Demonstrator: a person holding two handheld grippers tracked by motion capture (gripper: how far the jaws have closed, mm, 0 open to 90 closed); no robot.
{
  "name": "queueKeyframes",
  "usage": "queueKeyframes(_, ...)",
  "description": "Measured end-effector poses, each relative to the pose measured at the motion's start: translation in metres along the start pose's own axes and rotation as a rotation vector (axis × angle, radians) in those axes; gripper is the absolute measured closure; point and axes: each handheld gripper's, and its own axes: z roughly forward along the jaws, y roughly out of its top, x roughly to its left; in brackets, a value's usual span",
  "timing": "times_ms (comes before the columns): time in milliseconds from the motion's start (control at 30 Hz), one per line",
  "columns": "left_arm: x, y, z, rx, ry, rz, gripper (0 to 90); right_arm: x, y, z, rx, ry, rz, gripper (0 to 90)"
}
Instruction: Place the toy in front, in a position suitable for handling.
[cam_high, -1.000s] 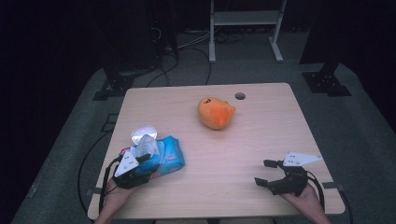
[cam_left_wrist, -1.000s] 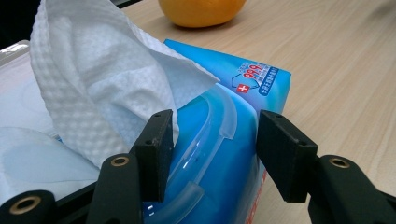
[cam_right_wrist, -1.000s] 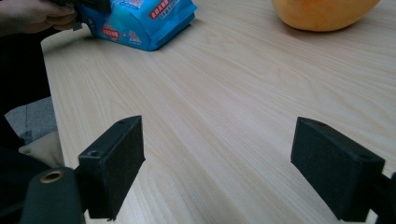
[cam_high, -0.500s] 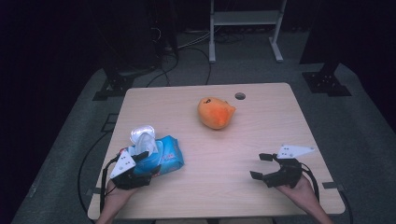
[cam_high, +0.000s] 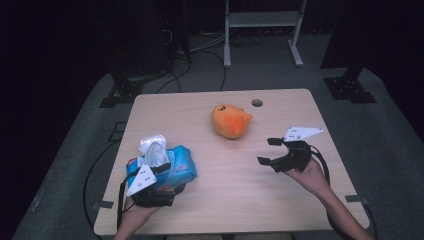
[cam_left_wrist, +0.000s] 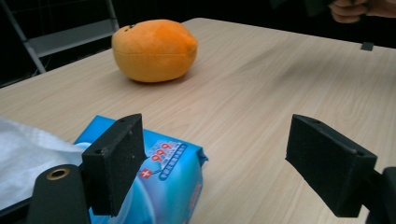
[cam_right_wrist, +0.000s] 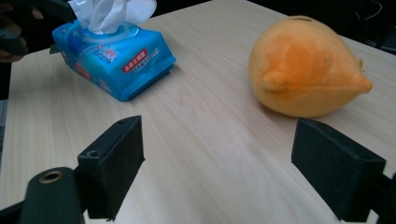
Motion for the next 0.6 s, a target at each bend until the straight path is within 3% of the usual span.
queueKeyframes(133,-0.003,-0.001,0.003,0.002,-0.014,0.002,16.7,-0.009,0.015,0.012,-0.009,0.002,-0.021,16.0)
queueKeyframes(600,-0.004,-0.003,0.004,-0.017,-0.031,-0.021,14.1,-0.038,0.041,0.049,-0.042,0.001,-0.03,16.0)
